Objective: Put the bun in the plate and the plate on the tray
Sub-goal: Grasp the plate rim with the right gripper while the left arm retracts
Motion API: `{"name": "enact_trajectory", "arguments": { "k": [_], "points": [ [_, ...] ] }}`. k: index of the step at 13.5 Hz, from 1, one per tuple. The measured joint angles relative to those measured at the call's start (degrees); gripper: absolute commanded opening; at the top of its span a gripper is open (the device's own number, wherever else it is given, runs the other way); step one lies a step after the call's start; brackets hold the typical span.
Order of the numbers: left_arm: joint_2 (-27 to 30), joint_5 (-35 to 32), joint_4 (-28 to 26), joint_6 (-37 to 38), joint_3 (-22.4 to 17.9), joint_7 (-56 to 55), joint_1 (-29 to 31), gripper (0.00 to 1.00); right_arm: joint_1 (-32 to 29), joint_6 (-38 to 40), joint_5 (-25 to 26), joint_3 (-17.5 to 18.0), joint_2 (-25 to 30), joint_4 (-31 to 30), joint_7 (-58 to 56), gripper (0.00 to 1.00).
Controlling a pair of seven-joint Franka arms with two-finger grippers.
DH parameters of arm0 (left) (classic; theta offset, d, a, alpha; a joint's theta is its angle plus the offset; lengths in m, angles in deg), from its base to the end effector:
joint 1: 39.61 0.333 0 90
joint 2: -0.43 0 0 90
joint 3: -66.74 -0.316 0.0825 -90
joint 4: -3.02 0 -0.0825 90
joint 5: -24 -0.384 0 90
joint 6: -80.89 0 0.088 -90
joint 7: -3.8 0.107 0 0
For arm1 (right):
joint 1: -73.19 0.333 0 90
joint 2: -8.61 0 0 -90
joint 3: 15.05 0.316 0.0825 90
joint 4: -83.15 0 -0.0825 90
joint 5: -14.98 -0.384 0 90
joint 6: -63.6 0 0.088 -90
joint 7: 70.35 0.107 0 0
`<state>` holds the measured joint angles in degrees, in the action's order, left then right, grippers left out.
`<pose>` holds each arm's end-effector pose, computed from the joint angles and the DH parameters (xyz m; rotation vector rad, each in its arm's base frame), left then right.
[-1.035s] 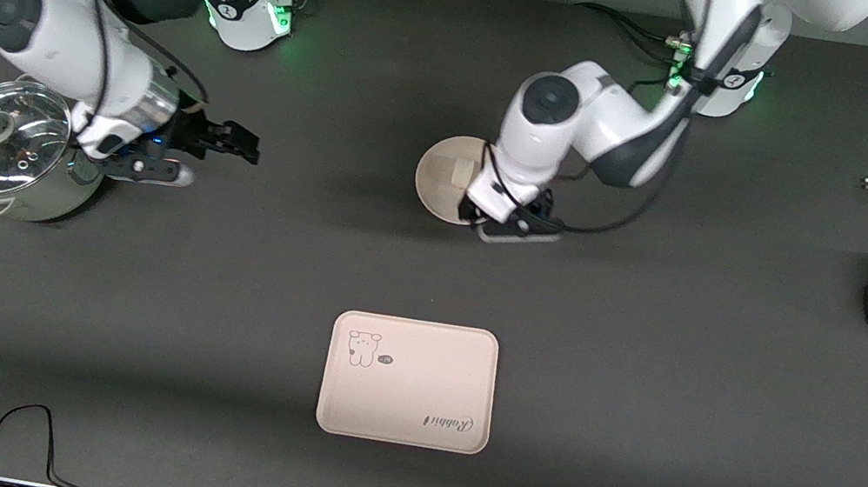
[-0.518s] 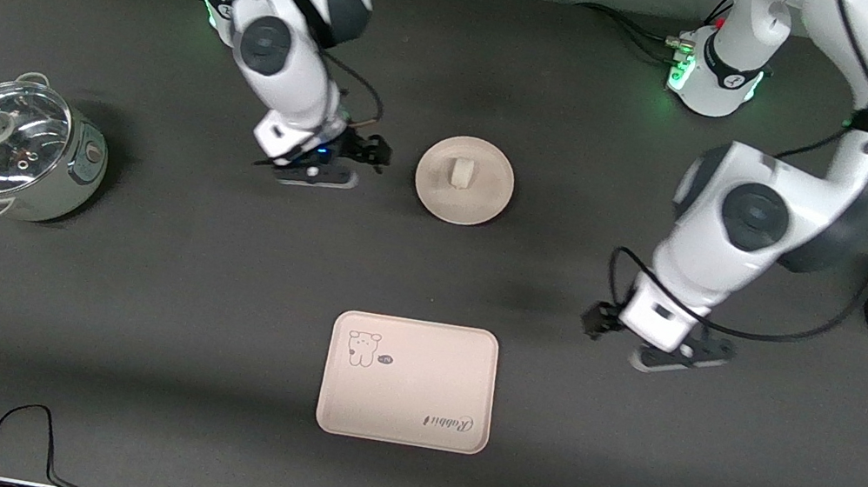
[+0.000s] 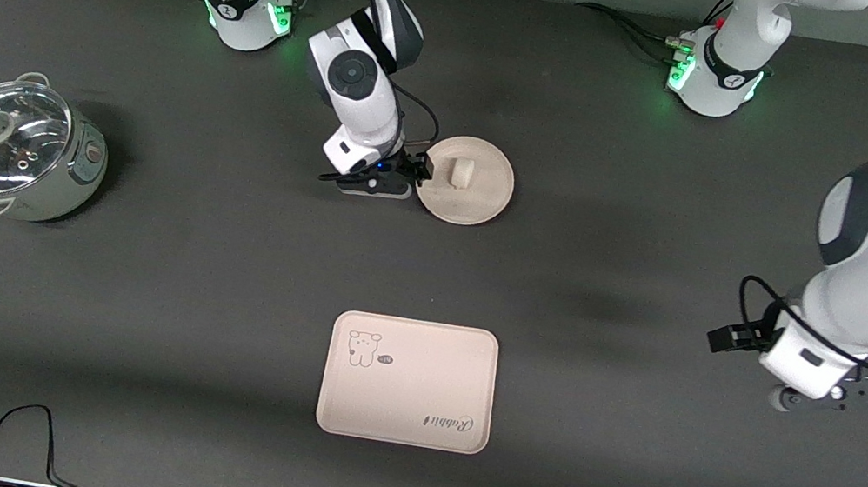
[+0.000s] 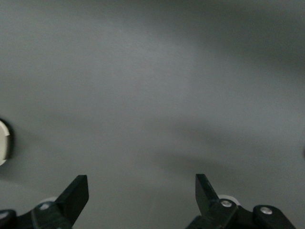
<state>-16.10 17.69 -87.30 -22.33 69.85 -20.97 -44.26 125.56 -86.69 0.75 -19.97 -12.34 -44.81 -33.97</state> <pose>0.6374 -0.0740 0.4683 -3.0087 -0.4087 0.0529 0.3761 0.4001 0.2081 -3.0512 0.0229 0.0651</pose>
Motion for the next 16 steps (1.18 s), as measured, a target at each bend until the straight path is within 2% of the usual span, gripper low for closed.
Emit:
{"name": "enact_trajectory", "arguments": {
  "k": [7,10,13,14,16],
  "points": [
    [10.90,-0.04,0.94,12.74,0.01,8.38,5.58,1.00,2.84,-2.13,-1.32,-0.01,-2.43,0.05,0.92,0.39],
    [14.08,0.77,0.76,15.51,-0.32,13.86,6.86,1.00,3.10,-3.71,-1.92,-0.01,-2.95,0.00,0.94,0.35],
    [12.47,1.47,-0.50,15.26,-1.37,15.60,6.42,1.00,3.34,-5.35,-2.15,0.00,-4.14,0.00,0.94,0.05],
    [11.67,1.85,-0.83,15.18,-1.73,15.81,6.16,1.00,3.48,-5.51,-2.24,0.00,-4.15,0.01,0.94,0.00],
    [10.39,2.04,-1.15,15.08,-1.91,15.90,5.85,1.00,3.67,-5.72,-2.50,0.02,-3.81,0.18,0.94,0.00]
  ]
}}
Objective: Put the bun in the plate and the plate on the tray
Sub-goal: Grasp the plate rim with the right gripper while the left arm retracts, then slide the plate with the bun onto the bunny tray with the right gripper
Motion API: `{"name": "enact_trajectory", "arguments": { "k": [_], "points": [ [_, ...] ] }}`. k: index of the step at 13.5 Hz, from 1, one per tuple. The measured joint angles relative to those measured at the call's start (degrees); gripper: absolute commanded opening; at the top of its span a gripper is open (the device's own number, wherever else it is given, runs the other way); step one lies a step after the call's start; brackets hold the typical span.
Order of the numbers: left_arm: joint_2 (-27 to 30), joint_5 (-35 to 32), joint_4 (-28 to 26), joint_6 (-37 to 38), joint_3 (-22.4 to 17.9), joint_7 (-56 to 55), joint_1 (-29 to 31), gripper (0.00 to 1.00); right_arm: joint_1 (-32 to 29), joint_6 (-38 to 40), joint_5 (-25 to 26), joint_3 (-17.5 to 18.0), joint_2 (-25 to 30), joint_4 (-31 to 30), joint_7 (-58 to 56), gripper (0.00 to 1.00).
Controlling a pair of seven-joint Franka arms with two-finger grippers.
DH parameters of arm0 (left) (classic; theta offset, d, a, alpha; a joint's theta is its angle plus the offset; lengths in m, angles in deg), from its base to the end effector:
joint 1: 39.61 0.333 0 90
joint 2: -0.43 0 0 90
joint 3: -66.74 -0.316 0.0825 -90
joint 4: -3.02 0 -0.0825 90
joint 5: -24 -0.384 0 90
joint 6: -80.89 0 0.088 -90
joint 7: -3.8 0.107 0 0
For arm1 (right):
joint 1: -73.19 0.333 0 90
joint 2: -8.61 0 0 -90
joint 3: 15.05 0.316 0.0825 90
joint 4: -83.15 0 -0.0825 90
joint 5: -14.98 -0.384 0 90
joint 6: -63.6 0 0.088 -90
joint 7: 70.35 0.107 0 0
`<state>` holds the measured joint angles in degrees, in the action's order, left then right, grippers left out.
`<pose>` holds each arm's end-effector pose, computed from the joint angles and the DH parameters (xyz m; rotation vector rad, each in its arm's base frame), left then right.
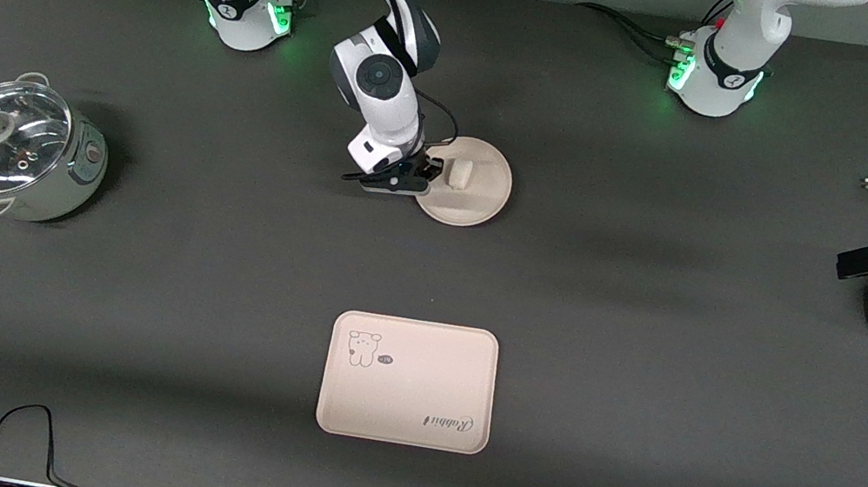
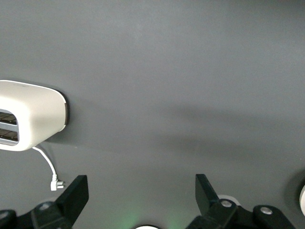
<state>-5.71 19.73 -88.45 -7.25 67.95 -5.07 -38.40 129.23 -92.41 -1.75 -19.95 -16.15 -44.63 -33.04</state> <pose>0.5766 0.0087 0.5496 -3.0385 -0.2298 0.2431 0.3547 0.4215 0.1818 -3.0302 0.0195 0.0253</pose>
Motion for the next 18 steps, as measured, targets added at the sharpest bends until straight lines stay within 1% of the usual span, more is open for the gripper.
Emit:
{"name": "enact_trajectory", "arguments": {
  "k": [5,7,10,13,15,18],
  "points": [
    [-0.91,-0.04,-0.58,-0.38,-0.18,0.04,-0.78,1.00,0.00,0.23,-0.06,-0.30,0.61,0.38,0.00,0.00],
    [-0.94,-0.04,-1.07,-0.38,-0.25,0.05,-0.82,1.00,-0.19,3.34,-0.15,-1.15,2.09,1.46,0.00,0.00],
    [-0.99,-0.04,-1.10,-0.62,-0.57,0.06,-0.82,1.00,-1.16,10.74,-0.17,-4.00,6.60,3.90,-0.29,0.00],
    [-1.51,-0.02,-1.10,-1.26,-0.63,0.08,-0.88,1.00,-1.65,14.24,-0.17,-8.36,9.63,6.39,-2.69,0.00],
    [-1.55,-0.02,-1.11,-1.26,-0.63,0.09,-0.92,1.00,-1.88,14.35,-0.17,-10.65,9.68,9.21,-3.79,0.00],
    [-1.59,0.01,-1.26,-1.27,-0.62,0.12,-1.06,1.00,-3.85,16.31,-0.16,-11.30,8.52,16.20,-4.68,0.00]
  ]
}}
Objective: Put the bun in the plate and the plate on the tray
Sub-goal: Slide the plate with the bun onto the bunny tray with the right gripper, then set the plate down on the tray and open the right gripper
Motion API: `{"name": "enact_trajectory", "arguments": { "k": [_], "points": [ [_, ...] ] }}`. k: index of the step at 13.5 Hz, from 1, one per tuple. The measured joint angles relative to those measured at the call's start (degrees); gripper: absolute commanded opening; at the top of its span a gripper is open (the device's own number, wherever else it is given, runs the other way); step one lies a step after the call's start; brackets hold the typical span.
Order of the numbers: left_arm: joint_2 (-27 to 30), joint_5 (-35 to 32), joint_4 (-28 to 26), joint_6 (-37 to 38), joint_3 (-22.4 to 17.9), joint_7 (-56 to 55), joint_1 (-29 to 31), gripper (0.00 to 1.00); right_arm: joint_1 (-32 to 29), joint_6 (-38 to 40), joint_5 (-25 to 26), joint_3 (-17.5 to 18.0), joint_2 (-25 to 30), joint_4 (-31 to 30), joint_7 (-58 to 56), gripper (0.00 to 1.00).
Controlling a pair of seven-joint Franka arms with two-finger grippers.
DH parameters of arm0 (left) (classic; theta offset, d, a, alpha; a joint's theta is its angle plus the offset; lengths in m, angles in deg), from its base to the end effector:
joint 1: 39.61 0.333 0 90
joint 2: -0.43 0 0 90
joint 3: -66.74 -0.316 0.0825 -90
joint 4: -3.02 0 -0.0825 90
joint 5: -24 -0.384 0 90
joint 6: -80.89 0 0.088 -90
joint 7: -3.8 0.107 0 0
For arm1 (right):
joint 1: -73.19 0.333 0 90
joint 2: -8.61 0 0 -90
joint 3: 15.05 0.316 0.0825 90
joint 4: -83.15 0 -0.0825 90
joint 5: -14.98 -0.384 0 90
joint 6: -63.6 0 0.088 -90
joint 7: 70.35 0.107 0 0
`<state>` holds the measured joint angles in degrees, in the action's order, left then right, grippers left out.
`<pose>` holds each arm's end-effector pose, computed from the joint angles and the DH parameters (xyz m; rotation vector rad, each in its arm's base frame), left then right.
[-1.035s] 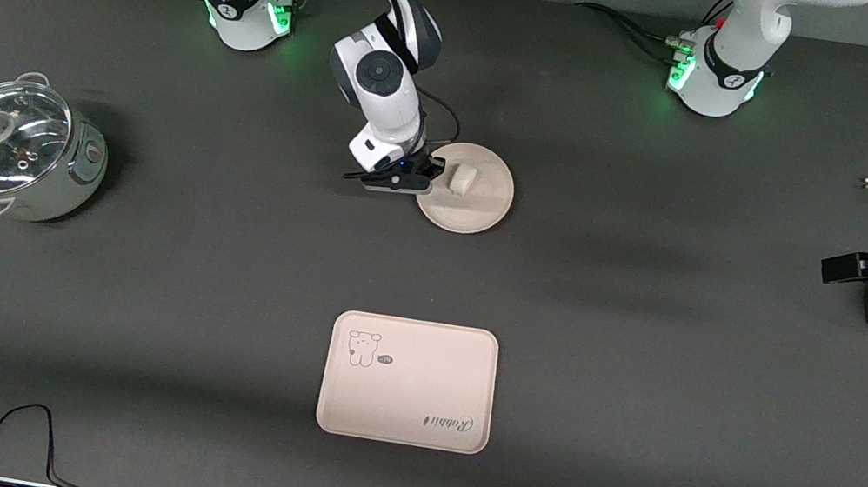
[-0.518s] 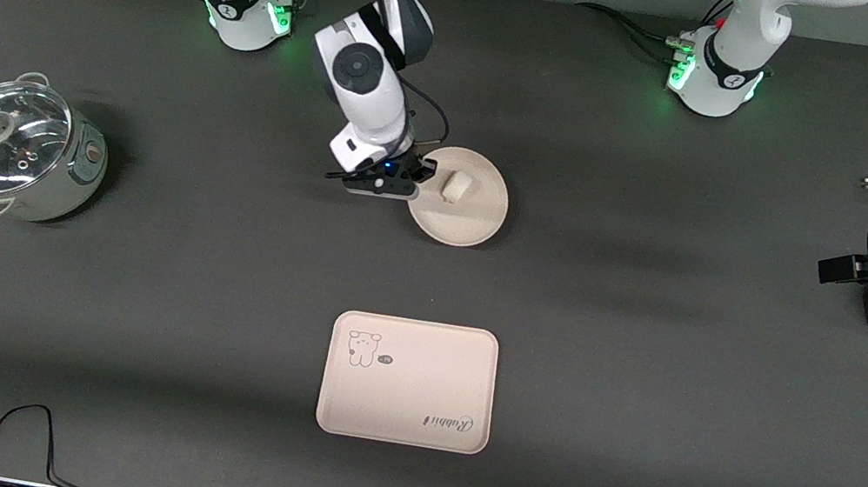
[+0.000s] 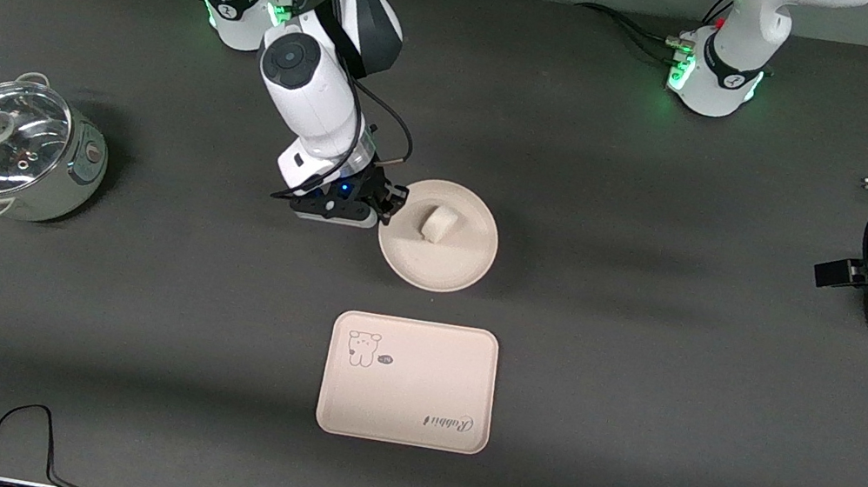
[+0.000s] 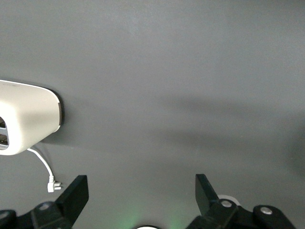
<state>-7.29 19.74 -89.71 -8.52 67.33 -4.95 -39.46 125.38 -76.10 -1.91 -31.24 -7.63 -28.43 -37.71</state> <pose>0.5828 0.0039 0.5250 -3.0332 -0.2105 0.2840 0.5034 0.3778 0.3631 -2.8923 0.1826 -0.1549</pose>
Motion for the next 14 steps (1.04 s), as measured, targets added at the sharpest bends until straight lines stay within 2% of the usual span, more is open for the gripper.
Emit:
{"name": "enact_trajectory", "arguments": {
  "k": [3,6,9,12,14],
  "points": [
    [-0.04,0.03,-0.83,-0.11,0.07,-0.05,-1.39,1.00,-3.35,4.89,0.00,-0.01,-4.18,10.21,-2.15,0.00],
    [-0.12,0.00,-1.17,-0.70,-0.09,-0.06,-1.63,1.00,-6.74,7.99,-0.60,0.18,-12.27,22.01,-2.64,0.00],
    [-0.15,-0.01,-1.19,-1.16,-0.21,-0.02,-1.63,1.00,-11.42,9.89,-6.32,0.89,-20.86,32.52,-8.39,0.00],
    [-0.15,0.05,-1.21,-1.59,-0.14,0.02,-1.94,1.00,-16.39,11.56,-10.92,1.18,-27.60,38.20,-19.25,0.00],
    [-0.15,0.07,-1.23,-2.15,-0.05,0.02,-2.63,1.00,-17.70,11.56,-11.90,1.55,-34.11,43.21,-21.78,0.00]
  ]
}}
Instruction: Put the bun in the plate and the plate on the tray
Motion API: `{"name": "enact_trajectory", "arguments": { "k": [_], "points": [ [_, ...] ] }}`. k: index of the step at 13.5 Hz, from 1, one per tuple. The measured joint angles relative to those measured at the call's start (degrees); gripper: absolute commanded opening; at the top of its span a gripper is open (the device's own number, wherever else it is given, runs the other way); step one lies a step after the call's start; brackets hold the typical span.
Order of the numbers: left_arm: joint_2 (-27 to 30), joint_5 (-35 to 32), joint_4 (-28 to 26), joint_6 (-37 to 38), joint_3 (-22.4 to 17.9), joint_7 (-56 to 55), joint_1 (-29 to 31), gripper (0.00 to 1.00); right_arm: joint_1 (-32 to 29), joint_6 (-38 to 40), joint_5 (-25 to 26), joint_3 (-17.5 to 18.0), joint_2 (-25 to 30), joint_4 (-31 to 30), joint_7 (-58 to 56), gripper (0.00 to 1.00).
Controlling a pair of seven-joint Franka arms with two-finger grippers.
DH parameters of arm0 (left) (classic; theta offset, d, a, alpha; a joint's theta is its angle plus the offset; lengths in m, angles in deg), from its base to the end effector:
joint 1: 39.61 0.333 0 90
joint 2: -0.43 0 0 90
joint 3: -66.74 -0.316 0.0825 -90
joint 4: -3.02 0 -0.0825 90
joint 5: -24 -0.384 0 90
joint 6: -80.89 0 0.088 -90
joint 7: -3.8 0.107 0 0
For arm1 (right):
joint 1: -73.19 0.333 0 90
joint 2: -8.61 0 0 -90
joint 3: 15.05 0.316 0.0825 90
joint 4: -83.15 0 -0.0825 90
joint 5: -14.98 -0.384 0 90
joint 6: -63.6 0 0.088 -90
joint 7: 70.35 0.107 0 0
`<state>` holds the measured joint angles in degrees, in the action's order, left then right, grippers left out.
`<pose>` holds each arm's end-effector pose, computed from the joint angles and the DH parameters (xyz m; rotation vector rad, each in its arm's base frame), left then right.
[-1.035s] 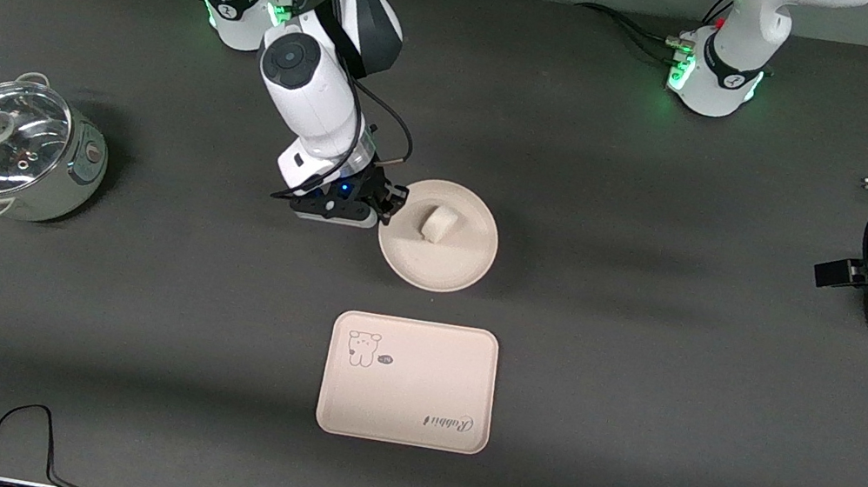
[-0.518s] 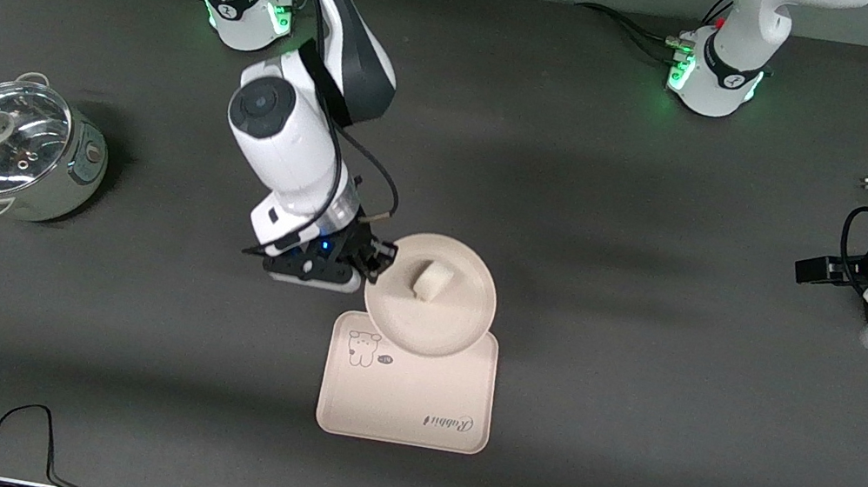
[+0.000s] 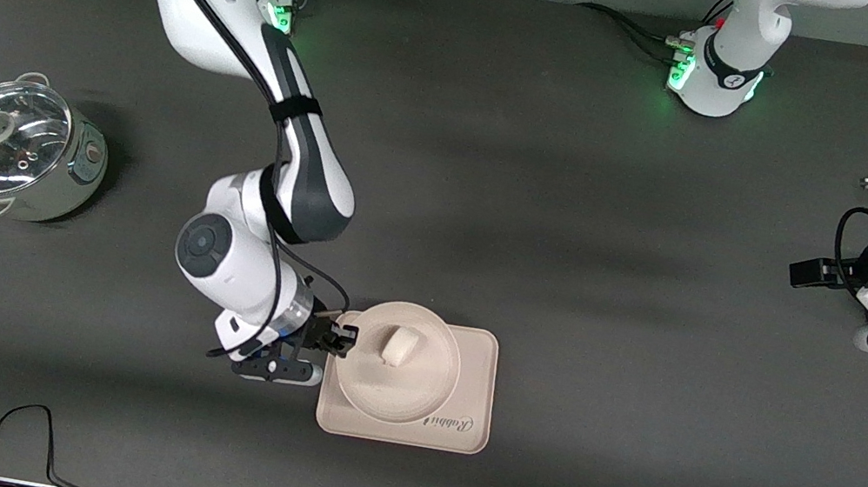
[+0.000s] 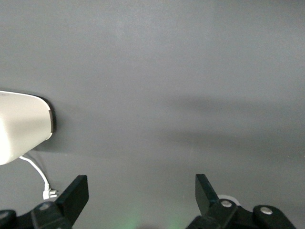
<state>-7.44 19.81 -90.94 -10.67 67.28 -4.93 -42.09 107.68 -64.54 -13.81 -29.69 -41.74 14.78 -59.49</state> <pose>0.5849 -0.0229 0.5160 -3.0380 -0.1384 0.2607 0.7043 0.3338 0.2818 -2.8581 0.0122 -0.1747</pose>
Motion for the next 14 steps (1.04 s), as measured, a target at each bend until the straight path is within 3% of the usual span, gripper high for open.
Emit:
{"name": "enact_trajectory", "arguments": {
  "k": [5,6,7,8,9,14],
  "points": [
    [-0.01,0.10,-0.11,0.00,-0.01,-0.01,-0.19,1.00,-1.48,-2.23,-3.16,2.41,-7.96,5.83,0.00,0.00],
    [-0.01,0.25,-0.13,0.00,-0.04,-0.02,-0.19,1.00,-1.84,-2.68,-3.20,2.80,-8.92,6.28,0.00,0.08],
    [-0.01,0.34,-0.15,0.00,-0.06,-0.02,-0.19,1.00,-2.12,-3.12,-3.22,3.02,-9.56,6.49,0.01,0.45],
    [-0.01,0.39,-0.16,0.01,-0.06,-0.02,-0.19,1.00,-2.42,-3.46,-3.25,3.22,-10.02,6.79,0.01,0.93],
    [-0.01,0.40,-0.17,0.04,-0.08,-0.03,-0.19,1.00,-2.66,-3.48,-3.29,3.46,-10.19,7.08,0.01,1.00],
    [-0.01,0.41,-0.22,0.10,-0.63,-0.03,-0.18,1.00,-2.42,-1.33,-2.65,3.86,-9.21,9.55,0.00,1.00]
  ]
}}
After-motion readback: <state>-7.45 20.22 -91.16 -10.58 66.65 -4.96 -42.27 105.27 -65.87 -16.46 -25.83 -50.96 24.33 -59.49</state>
